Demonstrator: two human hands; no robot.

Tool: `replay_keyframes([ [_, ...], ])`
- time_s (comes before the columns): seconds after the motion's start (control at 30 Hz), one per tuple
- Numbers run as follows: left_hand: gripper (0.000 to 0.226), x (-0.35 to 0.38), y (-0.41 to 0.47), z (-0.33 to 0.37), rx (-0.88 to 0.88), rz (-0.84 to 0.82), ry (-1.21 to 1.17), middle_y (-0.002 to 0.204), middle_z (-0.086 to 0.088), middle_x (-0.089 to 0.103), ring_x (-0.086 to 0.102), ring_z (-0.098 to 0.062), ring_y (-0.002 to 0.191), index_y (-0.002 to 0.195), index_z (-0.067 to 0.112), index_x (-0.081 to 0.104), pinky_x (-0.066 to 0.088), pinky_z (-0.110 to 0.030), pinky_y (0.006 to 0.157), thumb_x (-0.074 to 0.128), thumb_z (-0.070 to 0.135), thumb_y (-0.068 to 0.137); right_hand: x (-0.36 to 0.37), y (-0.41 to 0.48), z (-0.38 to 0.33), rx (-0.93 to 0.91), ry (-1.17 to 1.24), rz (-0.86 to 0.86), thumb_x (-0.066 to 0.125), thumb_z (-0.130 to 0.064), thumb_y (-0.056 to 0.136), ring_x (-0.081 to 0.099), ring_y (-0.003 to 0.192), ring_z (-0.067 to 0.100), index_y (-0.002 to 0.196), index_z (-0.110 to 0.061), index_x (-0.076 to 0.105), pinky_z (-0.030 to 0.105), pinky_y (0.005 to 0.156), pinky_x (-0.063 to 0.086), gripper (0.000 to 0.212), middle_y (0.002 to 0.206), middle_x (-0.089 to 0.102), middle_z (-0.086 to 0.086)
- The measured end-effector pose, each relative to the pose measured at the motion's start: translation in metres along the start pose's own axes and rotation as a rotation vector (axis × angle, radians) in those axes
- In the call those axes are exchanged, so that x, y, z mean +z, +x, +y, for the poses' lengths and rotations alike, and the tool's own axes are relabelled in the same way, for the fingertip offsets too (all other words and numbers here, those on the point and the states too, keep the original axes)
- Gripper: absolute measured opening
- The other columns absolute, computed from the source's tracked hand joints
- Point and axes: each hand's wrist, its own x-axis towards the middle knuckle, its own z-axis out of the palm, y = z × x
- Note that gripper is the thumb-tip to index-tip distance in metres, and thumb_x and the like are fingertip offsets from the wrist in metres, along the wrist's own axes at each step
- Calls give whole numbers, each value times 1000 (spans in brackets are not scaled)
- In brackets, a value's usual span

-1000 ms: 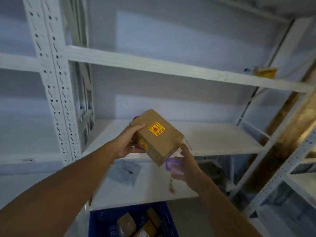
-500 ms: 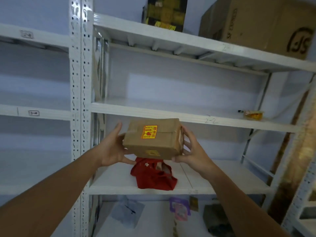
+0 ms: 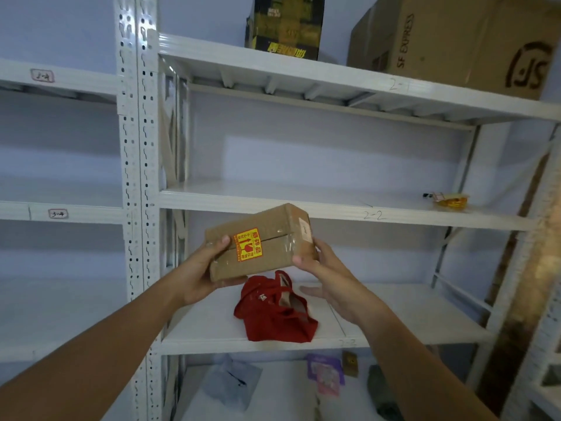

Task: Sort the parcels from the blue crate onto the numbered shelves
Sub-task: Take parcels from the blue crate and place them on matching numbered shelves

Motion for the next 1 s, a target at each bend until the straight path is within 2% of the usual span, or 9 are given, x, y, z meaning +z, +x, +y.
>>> replay_keyframes([
  [0.07, 93, -5, 0, -1, -1, -30, 42, 138, -10, 63, 53, -36, 134, 140, 27, 56, 46, -64, 102, 96, 43, 57, 8, 3, -1, -117, -66, 129, 89, -40, 75, 58, 119, 7, 144, -36, 40, 41, 104, 54, 85, 137, 54, -11],
  [0.13, 84, -10, 1, 0, 8, -26, 131, 142, -4, 59, 48, -28, 138, 137, 31, 60, 44, -62, 105, 95, 37, 60, 7, 5, -7, -230, -312, 217, 93, -43, 68, 52, 123, 4, 143, -41, 37, 31, 101, 51, 93, 137, 48, -16],
  [0.27, 88, -7, 3, 13, 26, 43, 117, 146, 1, 55, 44, -22, 139, 133, 34, 64, 41, -59, 110, 96, 47, 52, -2, 7, -20, -343, -865, 213, 85, -67, 56, 34, 140, 12, 162, -30, 4, 41, 111, 45, 138, 148, 21, -17],
  [0.4, 71, 27, 6, 38, 32, -21, 298, 140, 0, 62, 52, -24, 136, 135, 33, 61, 43, -60, 108, 80, 56, 70, -2, 8, -39, -433, -1201, 154, 84, -59, 63, 27, 140, 15, 162, -23, -2, 35, 94, 50, 137, 153, 14, -11],
  [0.5, 81, 59, 7, 51, 146, -102, 566, 137, 3, 60, 58, -19, 127, 142, 40, 48, 53, -47, 102, 88, 40, 72, 4, 13, -45, -483, -1327, 139, 82, -58, 64, 32, 135, 18, 162, -21, -2, 30, 84, 47, 135, 152, 17, -5],
  [0.63, 138, 75, 12, 48, 410, -150, 1185, 153, 11, 18, 33, -8, 139, 157, 40, 6, 40, -26, 111, 98, 35, 54, 2, 15, -53, -526, -1267, 147, 85, -51, 63, 33, 136, 17, 162, -19, 1, 34, 88, 53, 133, 152, 19, -5],
  [0.77, 139, 73, 13, 43, 664, -37, 1393, 153, 6, 8, 39, -16, 131, 156, 25, 8, 47, -27, 105, 97, 42, 51, -3, 14, -56, -598, -1205, 115, 88, -40, 64, 38, 137, 18, 162, -21, 7, 36, 87, 57, 129, 156, 15, -8],
  [0.9, 125, 80, 6, 43, 644, 121, 1128, 139, 9, 24, 46, 0, 118, 151, 26, 20, 45, -8, 89, 98, 38, 53, -6, 7, -57, -444, -762, 187, 89, -54, 69, 24, 145, 6, 162, -31, 12, 31, 107, 38, 122, 161, 4, -25],
  [1.0, 120, 73, 1, 47, 521, 116, 748, 138, 8, 36, 47, -8, 126, 147, 36, 24, 57, -23, 85, 100, 29, 55, -20, 8, -45, -237, -333, 449, 68, -65, 85, 29, 146, 14, 158, -28, 28, 36, 110, 33, 91, 163, 20, -12],
])
